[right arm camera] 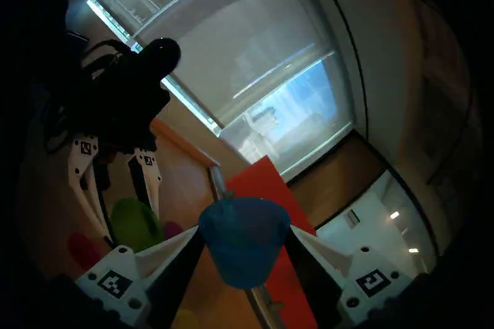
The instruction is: Pour water
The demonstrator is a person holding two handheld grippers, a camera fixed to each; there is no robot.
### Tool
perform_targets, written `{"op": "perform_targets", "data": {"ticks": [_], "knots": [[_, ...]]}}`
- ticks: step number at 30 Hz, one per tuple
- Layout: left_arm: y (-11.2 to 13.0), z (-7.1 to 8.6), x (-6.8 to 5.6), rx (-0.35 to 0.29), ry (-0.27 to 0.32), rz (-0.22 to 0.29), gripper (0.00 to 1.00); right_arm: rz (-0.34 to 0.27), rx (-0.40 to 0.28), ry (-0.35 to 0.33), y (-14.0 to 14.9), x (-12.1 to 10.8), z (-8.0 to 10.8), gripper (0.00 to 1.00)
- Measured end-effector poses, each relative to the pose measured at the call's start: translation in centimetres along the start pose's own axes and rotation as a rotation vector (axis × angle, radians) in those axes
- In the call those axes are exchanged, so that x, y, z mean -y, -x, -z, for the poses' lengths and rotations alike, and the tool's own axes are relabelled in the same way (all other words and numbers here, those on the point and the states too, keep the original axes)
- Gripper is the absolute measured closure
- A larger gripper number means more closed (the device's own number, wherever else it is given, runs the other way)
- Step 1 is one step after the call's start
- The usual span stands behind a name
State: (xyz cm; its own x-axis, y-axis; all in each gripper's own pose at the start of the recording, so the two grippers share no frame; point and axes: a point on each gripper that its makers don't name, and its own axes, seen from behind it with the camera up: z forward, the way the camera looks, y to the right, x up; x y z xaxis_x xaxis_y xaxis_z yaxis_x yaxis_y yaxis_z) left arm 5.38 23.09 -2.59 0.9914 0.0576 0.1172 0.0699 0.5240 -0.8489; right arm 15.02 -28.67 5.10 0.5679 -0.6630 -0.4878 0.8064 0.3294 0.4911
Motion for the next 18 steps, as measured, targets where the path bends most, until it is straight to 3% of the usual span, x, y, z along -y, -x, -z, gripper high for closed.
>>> {"op": "perform_targets", "data": {"ticks": [18], "knots": [[0.11, -0.31, -0.37, 0.003, 0.013, 0.001, 0.13, 0.136, 0.026, 0.024, -0.21, -0.56, -0.59, 0.1]]}}
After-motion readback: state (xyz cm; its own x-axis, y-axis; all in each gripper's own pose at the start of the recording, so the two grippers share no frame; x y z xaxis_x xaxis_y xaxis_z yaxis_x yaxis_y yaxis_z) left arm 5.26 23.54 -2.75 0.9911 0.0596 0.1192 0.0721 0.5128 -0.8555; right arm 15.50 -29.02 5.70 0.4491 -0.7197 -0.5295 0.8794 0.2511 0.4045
